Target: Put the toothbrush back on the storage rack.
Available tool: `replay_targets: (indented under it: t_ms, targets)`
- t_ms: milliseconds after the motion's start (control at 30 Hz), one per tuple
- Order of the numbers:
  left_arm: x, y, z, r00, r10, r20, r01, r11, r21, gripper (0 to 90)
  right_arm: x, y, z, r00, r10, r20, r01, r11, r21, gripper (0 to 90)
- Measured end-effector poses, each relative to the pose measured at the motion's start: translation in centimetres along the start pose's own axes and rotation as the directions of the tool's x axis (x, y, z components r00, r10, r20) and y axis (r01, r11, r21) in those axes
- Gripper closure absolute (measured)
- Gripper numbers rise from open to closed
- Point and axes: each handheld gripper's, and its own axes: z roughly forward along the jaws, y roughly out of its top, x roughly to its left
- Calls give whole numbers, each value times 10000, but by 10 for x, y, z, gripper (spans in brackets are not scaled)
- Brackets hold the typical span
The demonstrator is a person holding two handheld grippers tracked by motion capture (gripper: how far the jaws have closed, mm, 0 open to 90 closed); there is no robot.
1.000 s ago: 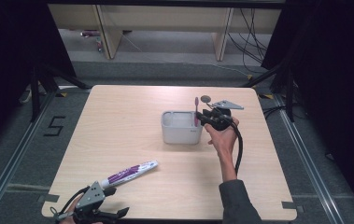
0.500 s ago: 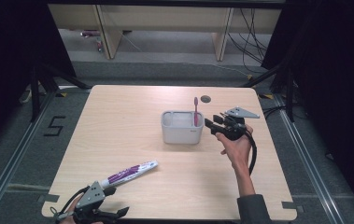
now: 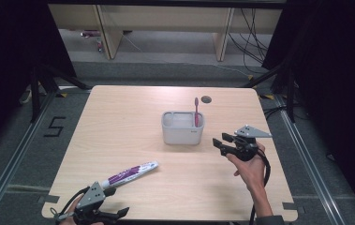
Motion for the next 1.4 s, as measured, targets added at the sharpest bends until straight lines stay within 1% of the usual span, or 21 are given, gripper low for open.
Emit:
replay_targets:
  t_ms: [100, 133, 167, 200, 233, 333, 433, 500, 533, 567, 633, 767, 933, 1000, 1033, 1100, 1167, 1200, 1233, 1333, 1400]
  targets:
    - [-1, 0, 0, 10000, -57, -12, 57, 9998, -169, 184, 1, -7, -3, 9999, -151, -83, 152, 9998, 118, 516]
    - [1, 0, -2, 9998, 198, -49, -198, 9997, 123, 184, 1, -9, -4, 9995, -302, 64, 302, 9995, 111, 516]
    - [-1, 0, -1, 10000, -16, 63, 16, 10000, -91, 184, 5, -11, -5, 9997, 162, -161, -158, 9995, 259, 516]
    - [-1, 0, -1, 10000, -16, 63, 16, 10000, -91, 184, 5, -11, -5, 9997, 162, -161, -158, 9995, 259, 516]
    - [-2, 1, -2, 10000, 31, 32, -31, 10000, -46, 184, 4, -14, -6, 9996, -267, 1, 267, 9995, 152, 516]
    - [-1, 1, -1, 10000, 8, 33, -8, 10000, -50, 184, 9, -17, -7, 9998, 121, -163, -116, 9995, 303, 516]
    - [-1, 0, -1, 10000, -3, 62, 4, 10000, -80, 184, 9, -18, -8, 9990, -435, -51, 436, 9989, 187, 515]
    - [-1, 1, -2, 10000, 12, 32, -12, 10000, 6, 184, 13, -20, -9, 9997, 79, -245, -72, 9995, 313, 511]
    - [-2, 0, -1, 10000, 20, 8, -20, 10000, -47, 184, 12, -20, -9, 9993, -299, -226, 304, 9993, 200, 511]
    - [-2, 0, -1, 10000, 30, 2, -30, 10000, -47, 184, 15, -21, -9, 9996, -10, -275, 14, 9999, 160, 508]
    - [-1, 1, -1, 10000, 22, 28, -22, 10000, -17, 184, 14, -22, -11, 9991, -397, -161, 399, 9990, 184, 500]
    - [-2, 0, 0, 10000, 43, -7, -43, 9999, -110, 184, 18, -25, -12, 9995, -69, -306, 78, 9996, 285, 467]
    - [-1, 1, -1, 10000, 62, 17, -62, 10000, -19, 184, 17, -29, -12, 9992, -322, -219, 329, 9989, 323, 431]
    - [-1, 1, -1, 10000, 52, 19, -52, 10000, -22, 184, 19, -31, -12, 9993, -163, -349, 175, 9992, 356, 412]
    - [-1, 1, -1, 10000, 56, 27, -56, 10000, -14, 183, 22, -33, -12, 9991, 206, -370, -190, 9989, 429, 398]
    - [-2, 0, -2, 10000, -19, 16, 19, 10000, 0, 184, 20, -33, -12, 9992, -172, -353, 185, 9991, 385, 389]
    - [-3, 1, -2, 10000, -46, -47, 46, 10000, -73, 184, 23, -39, -10, 9992, 210, -332, -192, 9985, 517, 368]
    - [-2, 1, -2, 10000, -9, -54, 9, 10000, -44, 184, 21, -40, -10, 9996, -100, -248, 112, 9988, 484, 361]
    - [-2, 1, -2, 10000, -9, -62, 8, 10000, -35, 184, 23, -41, -9, 9992, 180, -348, -158, 9980, 619, 357]
    - [-2, 1, -2, 10000, -11, -47, 10, 10000, -33, 183, 24, -45, -8, 9995, -73, -317, 92, 9981, 609, 349]
    - [-2, 1, -2, 10000, -4, -65, 4, 10000, -37, 184, 28, -48, -8, 9977, 450, -498, -411, 9961, 775, 345]
